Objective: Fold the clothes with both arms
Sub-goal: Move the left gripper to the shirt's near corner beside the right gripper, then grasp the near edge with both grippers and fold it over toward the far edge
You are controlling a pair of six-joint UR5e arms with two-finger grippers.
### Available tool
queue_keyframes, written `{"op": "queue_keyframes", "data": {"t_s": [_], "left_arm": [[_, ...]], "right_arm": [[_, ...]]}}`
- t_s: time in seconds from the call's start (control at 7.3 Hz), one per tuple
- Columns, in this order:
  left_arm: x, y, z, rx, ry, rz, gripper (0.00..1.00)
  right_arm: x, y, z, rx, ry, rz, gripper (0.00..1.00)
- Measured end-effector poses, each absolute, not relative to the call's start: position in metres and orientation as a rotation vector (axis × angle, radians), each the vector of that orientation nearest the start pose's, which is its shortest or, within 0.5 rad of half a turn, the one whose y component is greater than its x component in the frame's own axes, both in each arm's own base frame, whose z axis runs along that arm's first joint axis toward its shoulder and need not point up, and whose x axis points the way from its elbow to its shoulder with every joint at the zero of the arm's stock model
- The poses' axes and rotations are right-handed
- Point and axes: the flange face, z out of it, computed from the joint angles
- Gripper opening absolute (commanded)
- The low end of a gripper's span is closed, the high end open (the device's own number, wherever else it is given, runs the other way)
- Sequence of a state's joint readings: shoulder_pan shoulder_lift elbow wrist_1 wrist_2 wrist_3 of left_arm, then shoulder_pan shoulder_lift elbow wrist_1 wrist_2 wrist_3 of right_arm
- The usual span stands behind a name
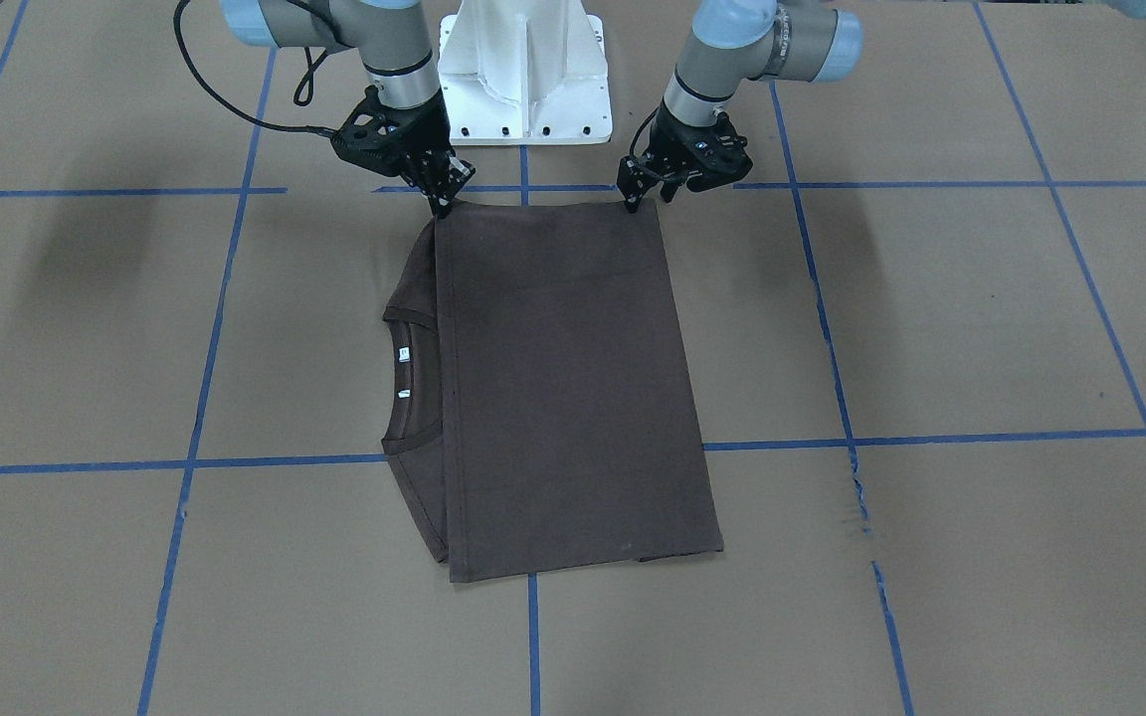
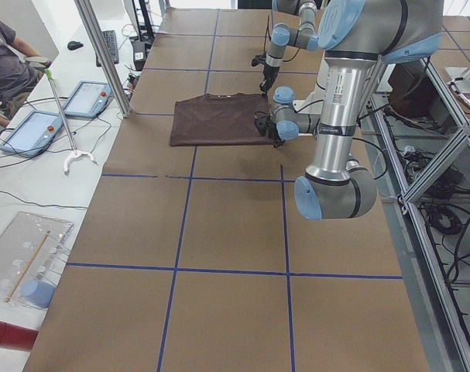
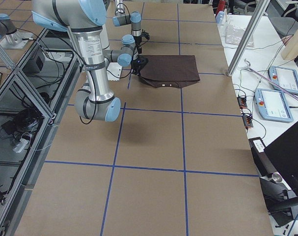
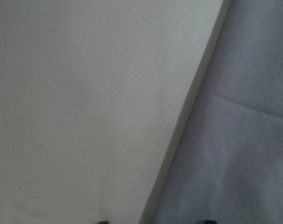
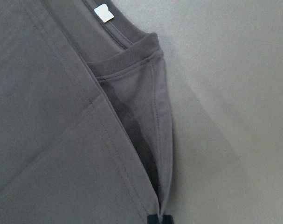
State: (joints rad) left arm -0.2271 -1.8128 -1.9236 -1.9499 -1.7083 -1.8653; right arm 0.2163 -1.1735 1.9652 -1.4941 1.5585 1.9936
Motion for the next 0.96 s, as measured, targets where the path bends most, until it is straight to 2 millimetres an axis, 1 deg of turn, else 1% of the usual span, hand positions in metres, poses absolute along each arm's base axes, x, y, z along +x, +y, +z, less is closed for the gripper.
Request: {"op": "queue_keyframes", "data": {"t_s": [0.14, 0.55, 0.68, 0.82, 0.96], "left_arm": [[0.523, -0.242, 0.327, -0.162, 0.977, -0.409, 0.00], [0.522, -0.241, 0.328, -0.160, 0.975, -0.409, 0.00], [0.515, -0.242, 0.322, -0.158, 0.989, -0.409, 0.00], [0.497, -0.238, 0.305, -0.159, 1.020, -0.405, 0.00], [0.477, -0.231, 0.287, -0.165, 1.050, -0.395, 0.00]], "right_arm": [[-0.538, -0.256, 0.263, -0.079, -0.880, 0.603, 0.00], [-0.537, -0.257, 0.265, -0.079, -0.877, 0.605, 0.00], [-0.537, -0.256, 0.265, -0.079, -0.879, 0.604, 0.00], [-0.534, -0.252, 0.262, -0.083, -0.884, 0.602, 0.00], [-0.528, -0.238, 0.261, -0.100, -0.889, 0.597, 0.00]]}}
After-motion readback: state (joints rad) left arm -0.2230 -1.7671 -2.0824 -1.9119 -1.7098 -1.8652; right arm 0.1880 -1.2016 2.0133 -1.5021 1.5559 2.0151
